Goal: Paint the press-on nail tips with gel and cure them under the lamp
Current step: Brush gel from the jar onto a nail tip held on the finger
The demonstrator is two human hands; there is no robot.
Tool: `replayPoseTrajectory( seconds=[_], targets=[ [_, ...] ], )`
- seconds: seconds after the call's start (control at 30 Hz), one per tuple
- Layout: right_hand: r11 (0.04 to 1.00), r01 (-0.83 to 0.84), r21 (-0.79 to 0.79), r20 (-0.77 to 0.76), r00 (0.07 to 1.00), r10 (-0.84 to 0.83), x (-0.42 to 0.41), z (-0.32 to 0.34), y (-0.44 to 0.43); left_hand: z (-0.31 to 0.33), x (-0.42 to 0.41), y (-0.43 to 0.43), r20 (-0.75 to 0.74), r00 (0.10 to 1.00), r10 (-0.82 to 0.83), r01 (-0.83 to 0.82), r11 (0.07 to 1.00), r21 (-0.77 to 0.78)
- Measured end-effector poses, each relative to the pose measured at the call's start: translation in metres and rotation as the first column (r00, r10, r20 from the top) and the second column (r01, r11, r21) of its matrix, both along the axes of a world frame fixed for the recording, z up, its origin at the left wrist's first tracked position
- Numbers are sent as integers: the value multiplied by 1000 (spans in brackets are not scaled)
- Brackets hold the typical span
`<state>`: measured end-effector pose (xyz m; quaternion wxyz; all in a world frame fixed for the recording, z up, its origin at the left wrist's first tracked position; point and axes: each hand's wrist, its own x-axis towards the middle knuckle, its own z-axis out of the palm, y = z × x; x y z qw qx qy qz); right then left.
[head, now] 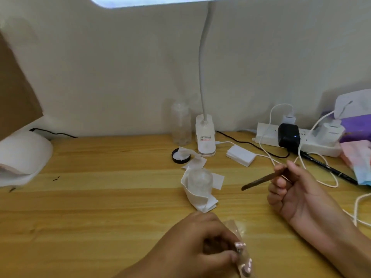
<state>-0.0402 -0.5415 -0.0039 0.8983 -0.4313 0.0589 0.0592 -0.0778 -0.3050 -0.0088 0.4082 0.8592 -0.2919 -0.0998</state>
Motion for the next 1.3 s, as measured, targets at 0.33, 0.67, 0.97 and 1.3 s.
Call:
replayPoseTrajectory(
  seconds=[0.33, 0.67, 0.97, 1.3],
  targets=[
    [957, -283, -67, -14, 959, 283, -12, -6, -26, -5, -1, -1, -157, 981, 116, -166, 920, -355],
    [880, -457, -131, -95, 889, 447, -25, -9, -4, -12, 17, 15, -435, 824, 362, -562, 430, -707],
    [965, -172, -198, -108, 982, 153, -26, 0, -11, -13, 21, 15, -563, 787, 252, -614, 406, -677],
    [999, -23, 36, 190, 982, 16, 10, 21, 7, -11, 24, 16, -609, 787, 92, -561, 518, -646]
  ],
)
